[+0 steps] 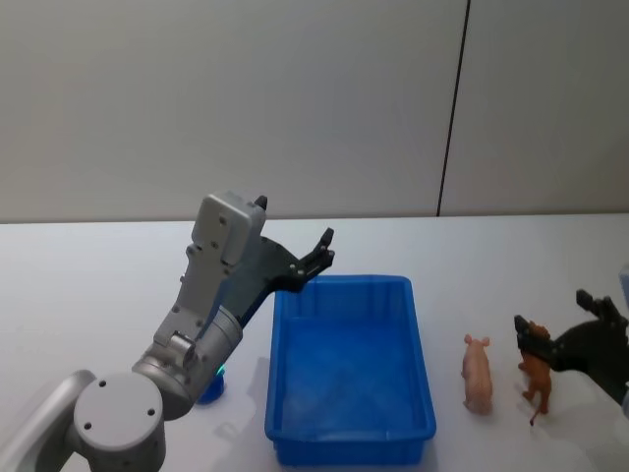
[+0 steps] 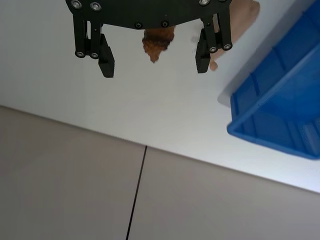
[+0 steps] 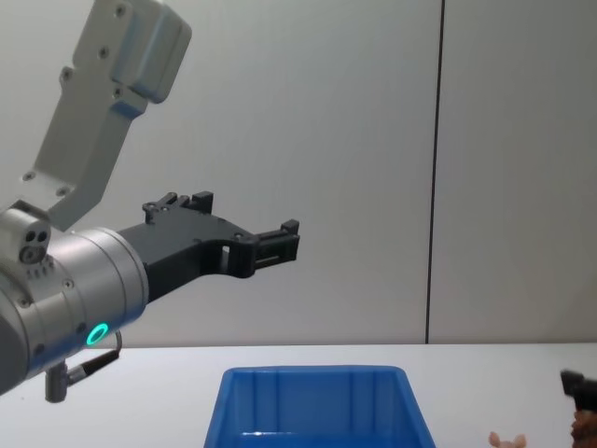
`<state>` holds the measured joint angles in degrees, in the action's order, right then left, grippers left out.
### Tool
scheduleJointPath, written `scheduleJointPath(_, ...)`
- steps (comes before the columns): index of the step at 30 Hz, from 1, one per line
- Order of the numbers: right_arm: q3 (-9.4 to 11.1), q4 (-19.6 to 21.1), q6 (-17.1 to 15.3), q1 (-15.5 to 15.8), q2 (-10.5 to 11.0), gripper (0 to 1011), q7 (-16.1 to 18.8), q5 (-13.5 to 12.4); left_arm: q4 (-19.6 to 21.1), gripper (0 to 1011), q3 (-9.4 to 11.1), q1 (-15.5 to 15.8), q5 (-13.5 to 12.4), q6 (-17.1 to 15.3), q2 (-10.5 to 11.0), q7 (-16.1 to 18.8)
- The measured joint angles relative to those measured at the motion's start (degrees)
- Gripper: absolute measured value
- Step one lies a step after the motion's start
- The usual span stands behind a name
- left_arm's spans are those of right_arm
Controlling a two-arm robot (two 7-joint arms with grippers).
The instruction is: Pick up the two dolls from the table and place them into the box.
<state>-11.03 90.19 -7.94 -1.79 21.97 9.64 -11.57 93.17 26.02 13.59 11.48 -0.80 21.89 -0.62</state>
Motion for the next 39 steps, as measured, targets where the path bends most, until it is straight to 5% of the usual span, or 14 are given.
scheduleJointPath(13,-0.1,-3.02,-6.3,-0.78,0.09,1001,2.31,0.91,0.0,1001,0.0,0.0,0.0,0.0,0.0,0.0)
scheduleJointPath(34,-0.74,-4.3,-14.33,-1.33,-1.19,1001,3.25,-1.75,0.0,1001,0.0,0.0,0.0,0.0,0.0,0.0)
scheduleJointPath(39,-0.85,-4.67,-15.15,-1.61,-1.62,910,2.45,-2.08,0.0,1001,0.0,0.0,0.0,0.0,0.0,0.0)
